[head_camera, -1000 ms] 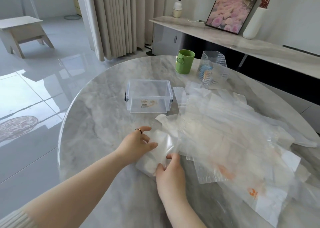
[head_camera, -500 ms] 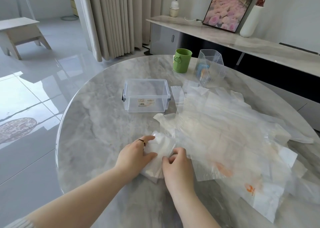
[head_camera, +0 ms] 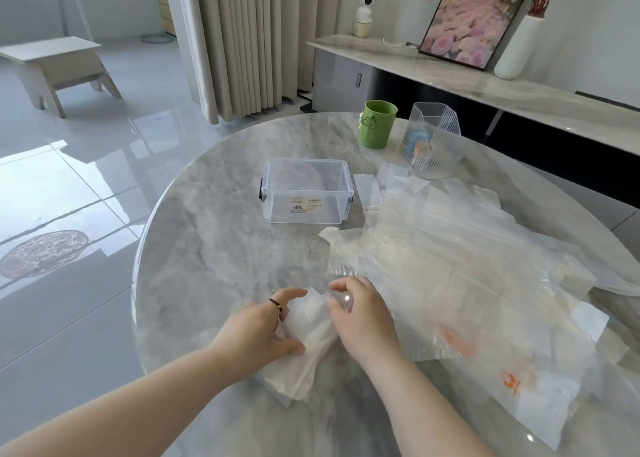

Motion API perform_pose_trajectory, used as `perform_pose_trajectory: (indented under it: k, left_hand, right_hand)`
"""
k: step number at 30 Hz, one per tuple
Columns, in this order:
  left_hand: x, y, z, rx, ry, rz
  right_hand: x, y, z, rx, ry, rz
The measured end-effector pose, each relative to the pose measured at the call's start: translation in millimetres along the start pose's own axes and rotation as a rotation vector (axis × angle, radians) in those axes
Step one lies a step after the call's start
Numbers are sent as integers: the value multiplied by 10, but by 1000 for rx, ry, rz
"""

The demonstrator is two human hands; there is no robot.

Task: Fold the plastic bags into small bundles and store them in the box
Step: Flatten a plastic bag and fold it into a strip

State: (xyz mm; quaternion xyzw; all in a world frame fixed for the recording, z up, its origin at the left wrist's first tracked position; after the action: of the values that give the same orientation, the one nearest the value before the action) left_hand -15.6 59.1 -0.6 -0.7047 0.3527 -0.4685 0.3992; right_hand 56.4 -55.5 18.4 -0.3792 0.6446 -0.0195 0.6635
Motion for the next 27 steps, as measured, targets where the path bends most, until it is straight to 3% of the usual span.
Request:
perform_pose_trajectory:
  k: [6,10,16,21,27]
  left_hand:
    - [26,16,10,40,14,46]
    - [23,24,24,54,21,52]
    - [25,16,32,61,25,98]
    - [34,2,31,54,33,156]
    - [22,-5,34,55,8,123]
  right_hand:
    - [29,143,283,-263,175,-99]
    - [31,208,330,-355,209,-7]
    - [85,218,333,-271,231,207]
    - [102,213,339,-174,231,243]
    - [152,138,291,-233,186,218]
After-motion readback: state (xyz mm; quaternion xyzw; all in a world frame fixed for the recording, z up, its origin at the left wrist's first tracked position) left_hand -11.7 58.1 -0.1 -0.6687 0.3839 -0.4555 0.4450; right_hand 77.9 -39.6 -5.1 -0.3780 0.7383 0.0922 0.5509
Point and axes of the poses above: each hand's wrist, its own z-axis towards the middle knuckle, its own y-axis out of the palm, x = y × z, the point moved 7 cm from there along z, towards the middle knuckle, and after that the axes turned 12 degrees about z, right-handed, at the moved point
